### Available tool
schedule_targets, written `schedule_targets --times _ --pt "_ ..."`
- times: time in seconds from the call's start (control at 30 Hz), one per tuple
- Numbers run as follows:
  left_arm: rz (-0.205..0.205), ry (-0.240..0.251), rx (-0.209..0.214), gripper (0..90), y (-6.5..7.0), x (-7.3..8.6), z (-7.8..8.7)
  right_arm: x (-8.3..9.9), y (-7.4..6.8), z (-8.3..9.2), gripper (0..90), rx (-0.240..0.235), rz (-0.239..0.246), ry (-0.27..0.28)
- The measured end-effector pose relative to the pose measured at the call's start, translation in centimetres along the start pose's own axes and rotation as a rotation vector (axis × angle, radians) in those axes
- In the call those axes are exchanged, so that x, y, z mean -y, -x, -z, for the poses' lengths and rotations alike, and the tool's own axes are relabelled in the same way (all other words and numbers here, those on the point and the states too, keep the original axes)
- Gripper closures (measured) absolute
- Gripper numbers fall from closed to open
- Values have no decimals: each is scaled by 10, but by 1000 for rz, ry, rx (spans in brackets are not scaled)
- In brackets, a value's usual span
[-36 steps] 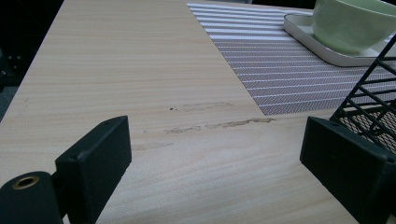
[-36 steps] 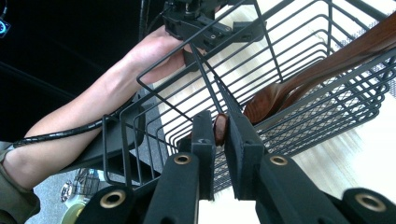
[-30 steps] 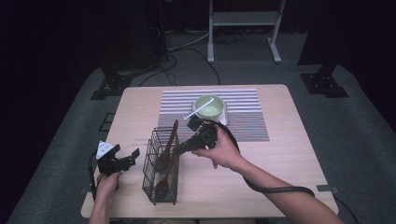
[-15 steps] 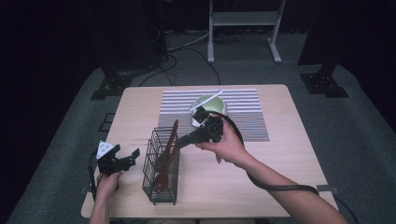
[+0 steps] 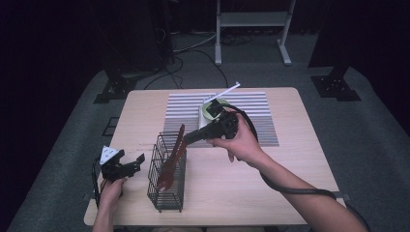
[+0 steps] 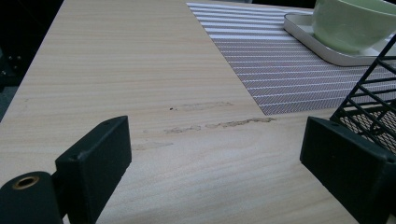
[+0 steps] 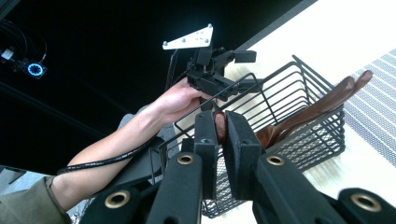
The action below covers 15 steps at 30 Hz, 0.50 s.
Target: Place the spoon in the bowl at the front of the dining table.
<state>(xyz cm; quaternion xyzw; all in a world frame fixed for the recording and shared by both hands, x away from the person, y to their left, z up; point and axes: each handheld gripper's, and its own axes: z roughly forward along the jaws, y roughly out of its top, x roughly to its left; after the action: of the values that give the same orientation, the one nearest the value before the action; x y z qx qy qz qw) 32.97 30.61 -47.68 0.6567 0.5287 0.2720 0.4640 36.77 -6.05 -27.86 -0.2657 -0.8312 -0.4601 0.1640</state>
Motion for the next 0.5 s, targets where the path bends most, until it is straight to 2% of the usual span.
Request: schedule_targets --times 0.5 --pt "-1 0 1 81 0 0 0 0 2 14 833 -19 -23 35"
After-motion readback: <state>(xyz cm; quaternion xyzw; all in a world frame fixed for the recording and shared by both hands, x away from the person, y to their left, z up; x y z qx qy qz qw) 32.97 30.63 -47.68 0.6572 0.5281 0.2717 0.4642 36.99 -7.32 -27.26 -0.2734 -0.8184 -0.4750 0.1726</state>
